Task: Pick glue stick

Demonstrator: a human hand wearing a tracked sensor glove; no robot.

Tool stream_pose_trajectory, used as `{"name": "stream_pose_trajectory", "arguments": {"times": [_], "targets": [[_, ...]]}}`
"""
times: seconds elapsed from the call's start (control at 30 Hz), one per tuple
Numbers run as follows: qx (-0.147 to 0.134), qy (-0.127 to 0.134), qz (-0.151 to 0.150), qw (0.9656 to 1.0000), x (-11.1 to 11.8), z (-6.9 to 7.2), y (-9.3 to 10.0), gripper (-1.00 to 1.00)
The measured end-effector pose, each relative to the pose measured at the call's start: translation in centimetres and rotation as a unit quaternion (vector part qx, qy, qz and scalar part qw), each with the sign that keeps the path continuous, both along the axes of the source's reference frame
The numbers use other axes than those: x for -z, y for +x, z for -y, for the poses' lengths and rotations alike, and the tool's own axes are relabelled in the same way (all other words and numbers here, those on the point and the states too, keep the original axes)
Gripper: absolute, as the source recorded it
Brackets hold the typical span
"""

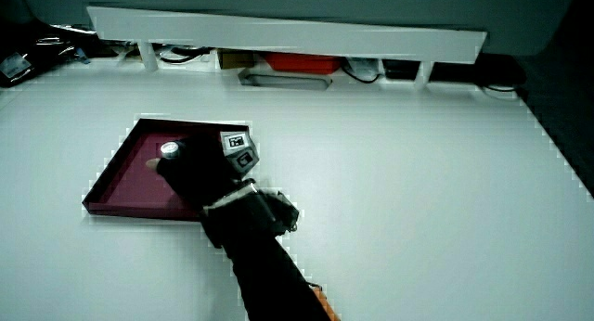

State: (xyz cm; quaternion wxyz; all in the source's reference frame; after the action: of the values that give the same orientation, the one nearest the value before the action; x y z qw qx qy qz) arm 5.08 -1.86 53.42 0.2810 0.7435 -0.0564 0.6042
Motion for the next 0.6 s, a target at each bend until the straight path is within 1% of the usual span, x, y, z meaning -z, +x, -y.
{"name": "stream_pose_trajectory", "arguments": {"times": [0.03,0.07,0.1,0.13,0.17,0.2,0.23,0.27,0.3,0.33,0.37,0.4,0.43,0.5,0.53,0.6], "targets": [[-0.003,-0.004,-0.001,1.0,0.2,-0.1,0.0,0.61],[-0.003,-0.001,0.009,1.0,0.1,-0.1,-0.1,0.64],[-0.003,-0.003,0.006,1.0,0.1,-0.1,-0.1,0.68],[-0.006,-0.001,0.009,0.9999,0.1,-0.2,-0.1,0.71],[-0.01,-0.005,0.008,0.9999,0.2,-0.2,-0.1,0.75],[-0.009,0.006,0.003,0.9999,0.0,-0.2,0.0,0.79],[-0.012,0.006,0.012,0.9998,0.1,-0.3,0.0,0.82],[-0.013,0.003,0.001,0.9999,0.2,-0.3,0.0,0.86],[-0.014,0.005,0.004,0.9999,0.2,-0.3,0.0,0.89],[-0.015,0.015,0.009,0.9997,0.0,-0.3,0.1,0.93],[-0.016,0.009,0.004,0.9998,0.4,-0.3,0.1,0.96],[-0.017,0.014,0.007,0.9997,0.5,-0.3,0.1,1.0],[-0.016,0.012,0.002,0.9998,0.6,-0.3,0.1,1.0],[-0.012,0.024,0.003,0.9996,0.7,-0.3,0.1,1.0],[-0.01,0.025,0.006,0.9996,0.9,-0.3,0.1,1.0],[-0.003,0.035,-0.001,0.9994,1.4,-0.2,0.0,1.0]]}}
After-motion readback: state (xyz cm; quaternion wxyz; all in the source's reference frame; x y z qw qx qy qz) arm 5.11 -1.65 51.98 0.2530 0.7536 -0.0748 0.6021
